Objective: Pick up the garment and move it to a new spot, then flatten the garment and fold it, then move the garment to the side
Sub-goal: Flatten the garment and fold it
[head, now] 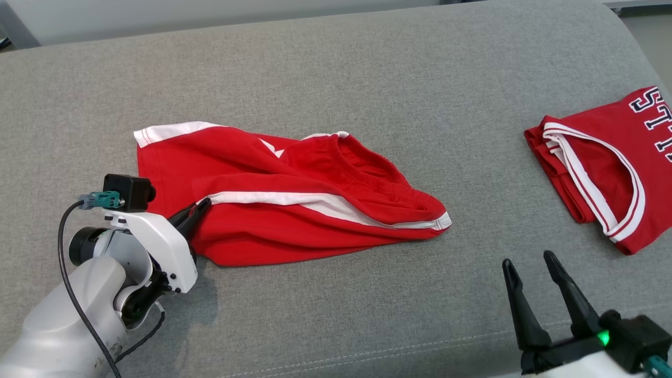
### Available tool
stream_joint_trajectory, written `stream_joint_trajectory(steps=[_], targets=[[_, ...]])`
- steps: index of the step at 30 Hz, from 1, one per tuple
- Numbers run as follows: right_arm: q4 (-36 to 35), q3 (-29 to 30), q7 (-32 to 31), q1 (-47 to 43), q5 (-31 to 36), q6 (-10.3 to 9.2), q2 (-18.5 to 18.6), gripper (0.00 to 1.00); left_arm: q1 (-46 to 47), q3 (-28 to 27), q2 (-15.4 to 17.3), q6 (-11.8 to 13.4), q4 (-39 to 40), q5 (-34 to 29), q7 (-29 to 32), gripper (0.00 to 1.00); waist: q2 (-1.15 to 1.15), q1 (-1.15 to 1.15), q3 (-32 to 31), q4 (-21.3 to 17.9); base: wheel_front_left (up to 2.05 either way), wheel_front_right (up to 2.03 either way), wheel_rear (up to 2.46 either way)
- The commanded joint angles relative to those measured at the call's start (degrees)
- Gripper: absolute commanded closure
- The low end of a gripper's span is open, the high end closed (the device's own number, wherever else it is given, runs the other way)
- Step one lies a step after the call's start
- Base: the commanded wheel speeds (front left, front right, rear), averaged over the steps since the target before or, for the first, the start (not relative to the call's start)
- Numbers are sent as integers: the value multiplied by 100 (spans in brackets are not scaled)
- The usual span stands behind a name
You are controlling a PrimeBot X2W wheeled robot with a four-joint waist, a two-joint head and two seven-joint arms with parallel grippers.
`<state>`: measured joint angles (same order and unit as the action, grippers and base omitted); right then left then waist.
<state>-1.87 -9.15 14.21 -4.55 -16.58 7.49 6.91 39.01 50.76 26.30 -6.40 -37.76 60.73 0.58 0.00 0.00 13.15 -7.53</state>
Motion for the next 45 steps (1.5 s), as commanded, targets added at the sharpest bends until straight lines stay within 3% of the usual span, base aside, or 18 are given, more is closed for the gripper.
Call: stream_joint_trajectory(steps=[1, 11, 22, 24, 25, 26, 31, 37, 41, 45], targets=[[-82, -163, 33, 294, -66, 0, 161, 0, 177, -228, 224, 53, 65, 39, 4, 100, 0, 0, 27, 2, 0, 0, 0], [1057, -1432, -609, 1794, -790, 0, 1296, 0, 517, -143, 40, 32, 96, -69, 37, 100, 0, 0, 292, 258, 0, 0, 0], [2069, -2423, -445, 2717, -1337, 0, 1521, 0, 762, -57, -106, -31, 2, -120, -24, 100, 0, 0, 551, 438, 0, 0, 0], [2128, -2472, -412, 2767, -1371, 0, 1526, 4, 771, -52, -105, -36, -7, -120, -29, 100, 0, 0, 562, 441, 0, 0, 0], [2176, -2536, -383, 2813, -1404, 0, 1535, 60, 779, -45, -105, -40, -16, -122, -37, 100, 0, 0, 569, 443, 0, 0, 0], [2212, -2581, -338, 2854, -1434, 0, 1542, 100, 783, -37, -103, -44, -24, -125, -47, 100, 0, 0, 569, 442, 0, 0, 0], [2165, -2714, -146, 2843, -1687, 0, 1621, 100, 796, 48, -77, -60, 75, -207, -111, 100, 0, 0, 518, 445, 0, 0, 0], [1598, -2533, 8, 2353, -2145, 0, 1775, 100, 660, 80, 167, 15, 675, -331, -253, 100, 0, 0, 378, 461, 0, 0, 0], [1072, -2202, 51, 1739, -2415, 0, 1856, 100, 308, 30, 546, 225, 1545, -309, -302, 100, 0, 0, 264, 496, 0, 0, 0], [526, -2006, 64, 1053, -2590, 0, 1925, 100, -318, -63, 1084, 648, 2705, -210, -338, 100, 0, 0, 148, 486, 0, 0, 0]])
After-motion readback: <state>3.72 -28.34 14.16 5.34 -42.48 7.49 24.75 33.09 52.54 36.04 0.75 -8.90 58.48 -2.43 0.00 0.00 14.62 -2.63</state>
